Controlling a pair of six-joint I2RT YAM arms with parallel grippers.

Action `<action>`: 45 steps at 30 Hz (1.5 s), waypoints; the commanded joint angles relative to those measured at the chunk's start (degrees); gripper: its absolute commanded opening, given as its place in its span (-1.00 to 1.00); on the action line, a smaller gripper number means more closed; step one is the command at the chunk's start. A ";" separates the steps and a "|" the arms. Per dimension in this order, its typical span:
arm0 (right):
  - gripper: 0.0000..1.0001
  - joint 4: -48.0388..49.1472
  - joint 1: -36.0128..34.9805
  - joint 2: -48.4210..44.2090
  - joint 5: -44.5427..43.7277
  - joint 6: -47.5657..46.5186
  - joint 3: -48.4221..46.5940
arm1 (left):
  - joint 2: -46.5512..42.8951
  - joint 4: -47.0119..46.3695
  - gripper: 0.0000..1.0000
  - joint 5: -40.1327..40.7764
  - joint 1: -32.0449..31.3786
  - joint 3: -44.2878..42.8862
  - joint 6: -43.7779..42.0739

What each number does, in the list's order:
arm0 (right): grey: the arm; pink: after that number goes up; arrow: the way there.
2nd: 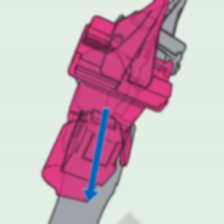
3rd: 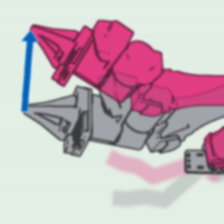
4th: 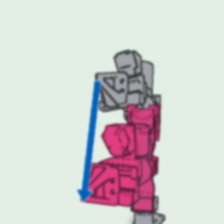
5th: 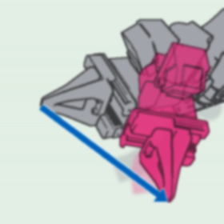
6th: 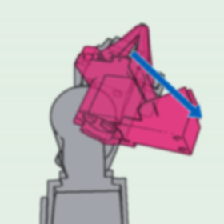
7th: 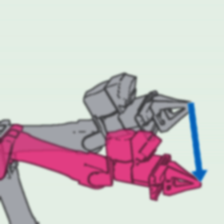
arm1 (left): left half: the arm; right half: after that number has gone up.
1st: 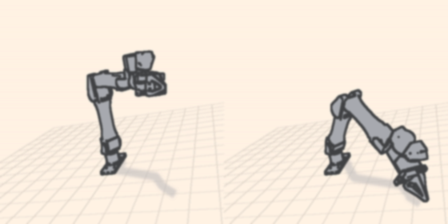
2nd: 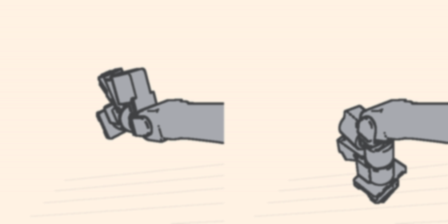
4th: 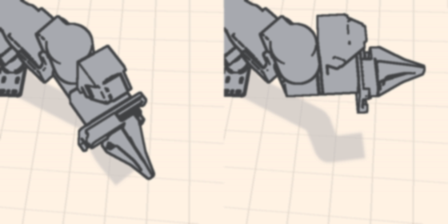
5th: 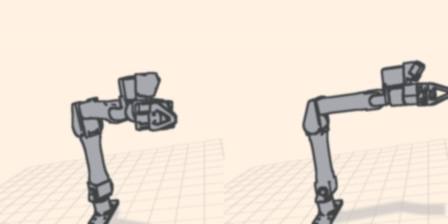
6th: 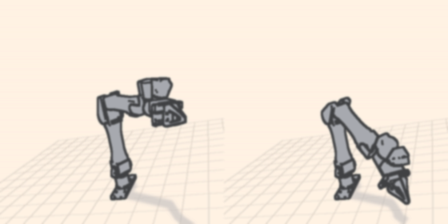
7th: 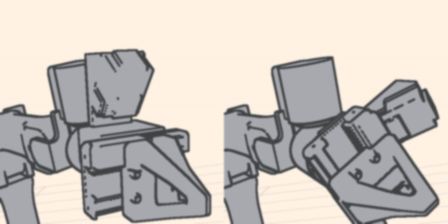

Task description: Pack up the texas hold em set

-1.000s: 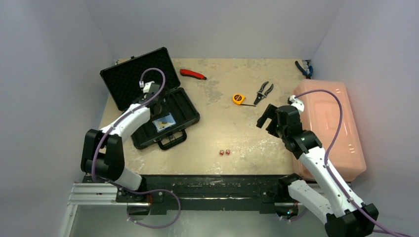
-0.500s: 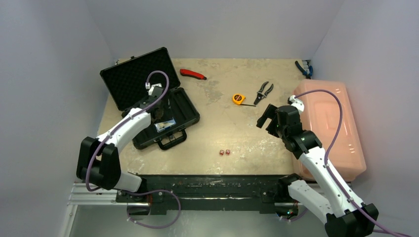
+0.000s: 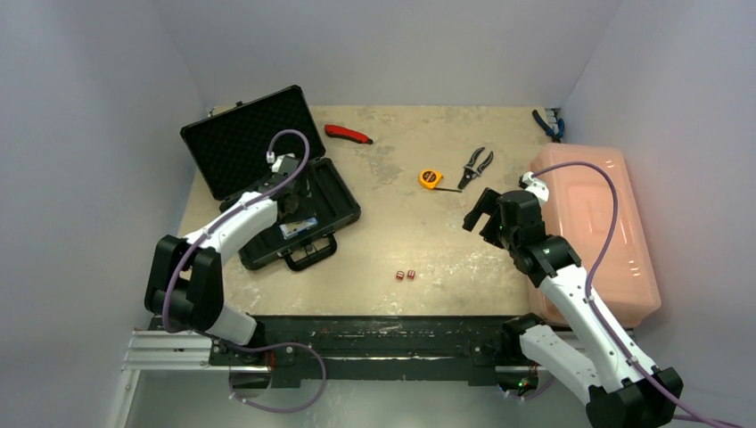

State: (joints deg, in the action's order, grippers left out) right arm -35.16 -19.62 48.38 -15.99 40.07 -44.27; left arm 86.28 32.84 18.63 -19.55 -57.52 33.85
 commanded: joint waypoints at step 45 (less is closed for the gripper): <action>0.90 3.19 -8.16 12.41 12.24 5.39 0.22 | -40.95 10.68 1.00 -1.26 -0.05 2.32 -17.35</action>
State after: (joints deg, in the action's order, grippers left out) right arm -33.23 -23.16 57.65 -2.35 42.39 -43.05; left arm 44.91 45.82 19.73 -19.57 -54.52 18.37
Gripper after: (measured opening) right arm 0.946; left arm 0.998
